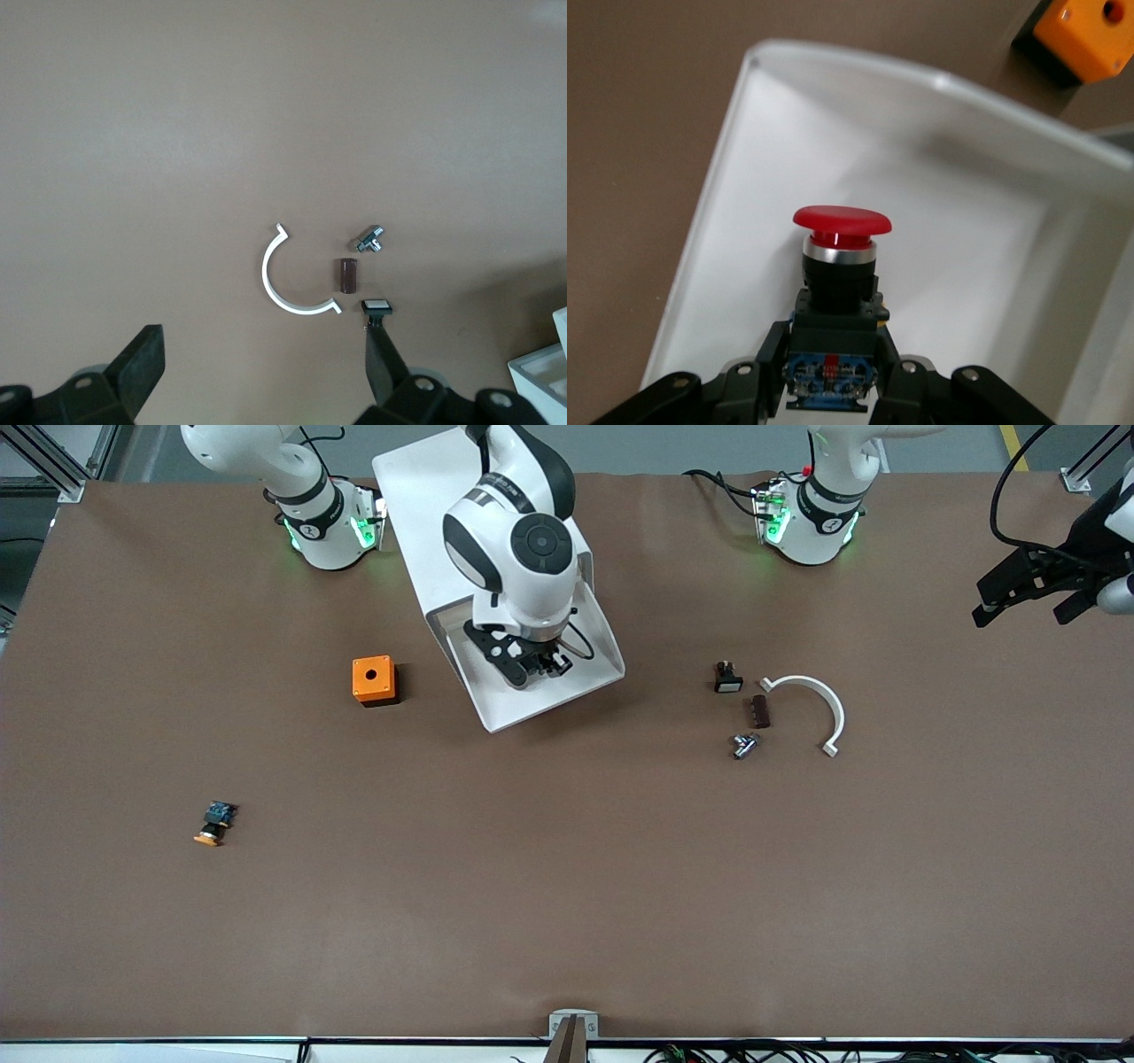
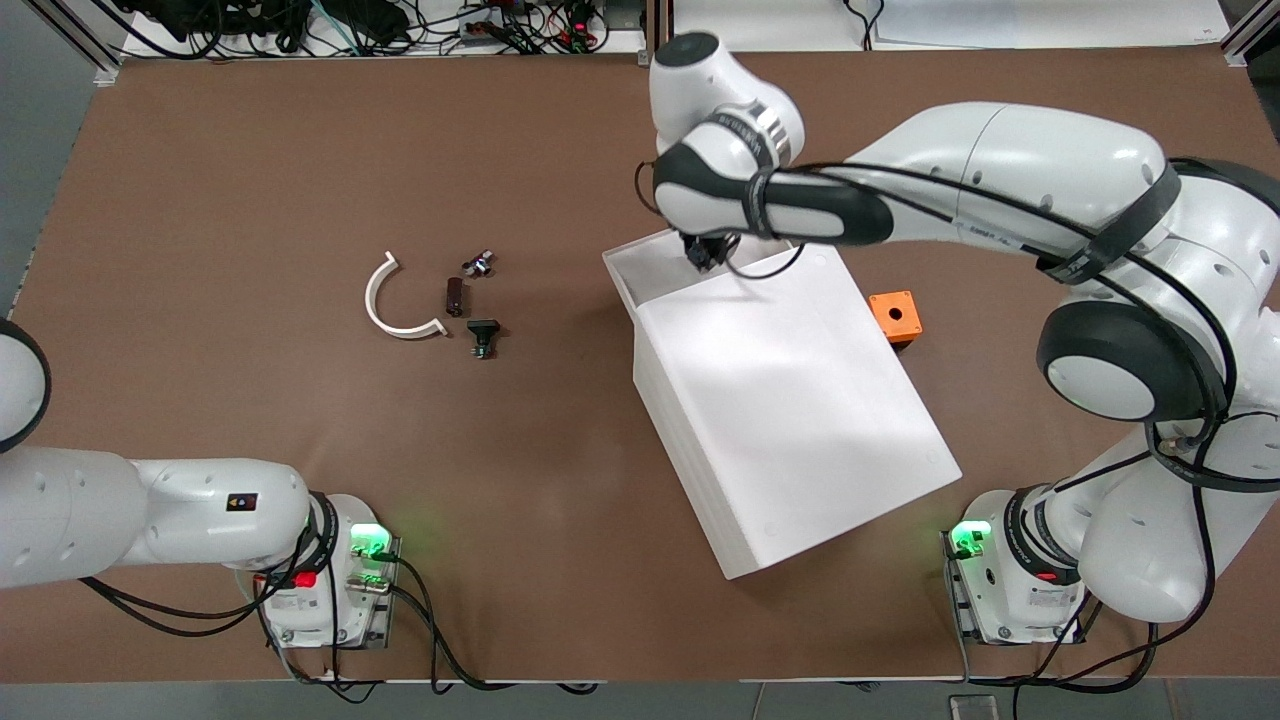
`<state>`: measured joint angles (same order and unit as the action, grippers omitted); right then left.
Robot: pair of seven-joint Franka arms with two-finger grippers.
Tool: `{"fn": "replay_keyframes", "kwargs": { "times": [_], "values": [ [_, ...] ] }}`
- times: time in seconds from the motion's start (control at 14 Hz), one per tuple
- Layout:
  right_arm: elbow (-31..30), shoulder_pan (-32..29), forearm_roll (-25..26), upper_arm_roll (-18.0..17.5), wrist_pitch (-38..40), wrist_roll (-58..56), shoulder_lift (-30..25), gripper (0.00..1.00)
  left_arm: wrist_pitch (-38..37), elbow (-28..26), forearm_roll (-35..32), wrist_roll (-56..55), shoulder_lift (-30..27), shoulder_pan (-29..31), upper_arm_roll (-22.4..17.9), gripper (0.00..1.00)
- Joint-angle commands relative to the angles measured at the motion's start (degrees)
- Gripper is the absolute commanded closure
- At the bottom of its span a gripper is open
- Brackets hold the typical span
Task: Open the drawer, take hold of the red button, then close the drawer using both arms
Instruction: 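Carry the red button with the right gripper toward the yellow button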
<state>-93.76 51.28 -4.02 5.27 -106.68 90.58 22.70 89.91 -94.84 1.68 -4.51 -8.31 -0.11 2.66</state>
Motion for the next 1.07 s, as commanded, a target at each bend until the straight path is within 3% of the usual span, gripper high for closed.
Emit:
{"fn": "replay_keyframes", "kwargs": {
  "times": [0.0, 0.64, 0.79, 1.0],
  "values": [
    [7.35, -6.43, -1.16, -0.70, 9.09, -9.94, -0.11, 1.00, -2.90, 6.24, 0.08, -0.32, 5.31, 0.37, 0.07, 0.00],
    [4.03, -32.36, -1.78, -0.52, 12.47, -65.13, -3.18, 1.00, -2.81, 6.68, -0.01, -0.23, 7.08, 0.55, -0.37, 0.00],
    [2.36, -36.76, -1.26, -0.43, 10.19, -74.72, -3.27, 1.00, -2.81, 6.68, -0.01, -0.23, 7.16, 0.46, -0.37, 0.00],
    [-5.00, -42.30, -0.47, -0.35, 0.46, -85.89, -4.06, 1.00, -3.33, 5.90, 0.17, -0.85, 7.87, 0.55, -0.20, 0.00]
  ]
}}
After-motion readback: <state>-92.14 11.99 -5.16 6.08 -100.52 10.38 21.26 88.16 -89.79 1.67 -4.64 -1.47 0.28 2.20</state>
